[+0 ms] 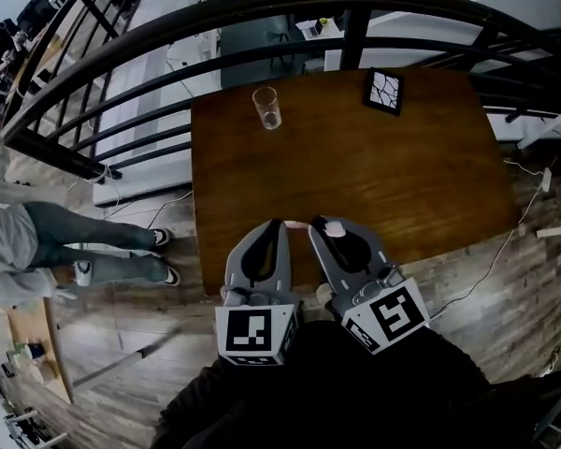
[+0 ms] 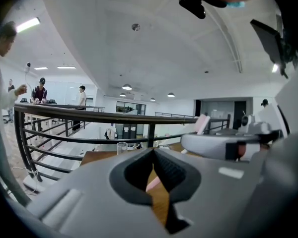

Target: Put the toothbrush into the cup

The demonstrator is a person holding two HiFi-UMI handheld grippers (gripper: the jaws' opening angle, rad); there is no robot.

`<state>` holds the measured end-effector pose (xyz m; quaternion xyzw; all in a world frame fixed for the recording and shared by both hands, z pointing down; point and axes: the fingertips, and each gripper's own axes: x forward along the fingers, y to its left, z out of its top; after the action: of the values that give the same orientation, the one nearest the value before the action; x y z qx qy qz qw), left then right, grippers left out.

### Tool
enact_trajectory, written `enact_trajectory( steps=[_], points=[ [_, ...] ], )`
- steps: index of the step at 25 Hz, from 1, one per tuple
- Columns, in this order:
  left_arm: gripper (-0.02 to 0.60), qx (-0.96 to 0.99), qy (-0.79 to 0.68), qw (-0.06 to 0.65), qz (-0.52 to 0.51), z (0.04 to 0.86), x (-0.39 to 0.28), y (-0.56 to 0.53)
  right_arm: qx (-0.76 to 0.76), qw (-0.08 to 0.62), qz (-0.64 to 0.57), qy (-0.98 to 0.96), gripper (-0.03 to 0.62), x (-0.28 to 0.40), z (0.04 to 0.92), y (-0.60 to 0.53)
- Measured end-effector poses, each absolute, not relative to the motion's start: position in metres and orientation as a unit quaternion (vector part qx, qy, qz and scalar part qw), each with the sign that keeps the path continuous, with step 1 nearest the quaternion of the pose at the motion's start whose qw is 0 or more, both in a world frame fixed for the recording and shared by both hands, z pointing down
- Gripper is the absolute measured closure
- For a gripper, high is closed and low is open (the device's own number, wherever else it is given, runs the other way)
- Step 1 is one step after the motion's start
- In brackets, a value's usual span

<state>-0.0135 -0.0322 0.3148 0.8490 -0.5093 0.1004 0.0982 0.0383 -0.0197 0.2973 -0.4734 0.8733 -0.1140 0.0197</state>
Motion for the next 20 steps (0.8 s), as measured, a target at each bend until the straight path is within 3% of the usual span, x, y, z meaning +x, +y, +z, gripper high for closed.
enact_trajectory(
  steps=[8, 20],
  points=[
    [0.574, 0.84, -0.525, 0.083, 0.112, 0.299, 0.028, -0.087, -0.449, 0.04, -0.118, 0.885, 0.566, 0.073, 0.284, -0.082],
    [0.574, 0.811, -0.568, 0.084, 0.112, 0.299, 0.008, -0.134, -0.414, 0.035, -0.124, 0.901, 0.566, 0.057, 0.286, -0.137]
  ],
)
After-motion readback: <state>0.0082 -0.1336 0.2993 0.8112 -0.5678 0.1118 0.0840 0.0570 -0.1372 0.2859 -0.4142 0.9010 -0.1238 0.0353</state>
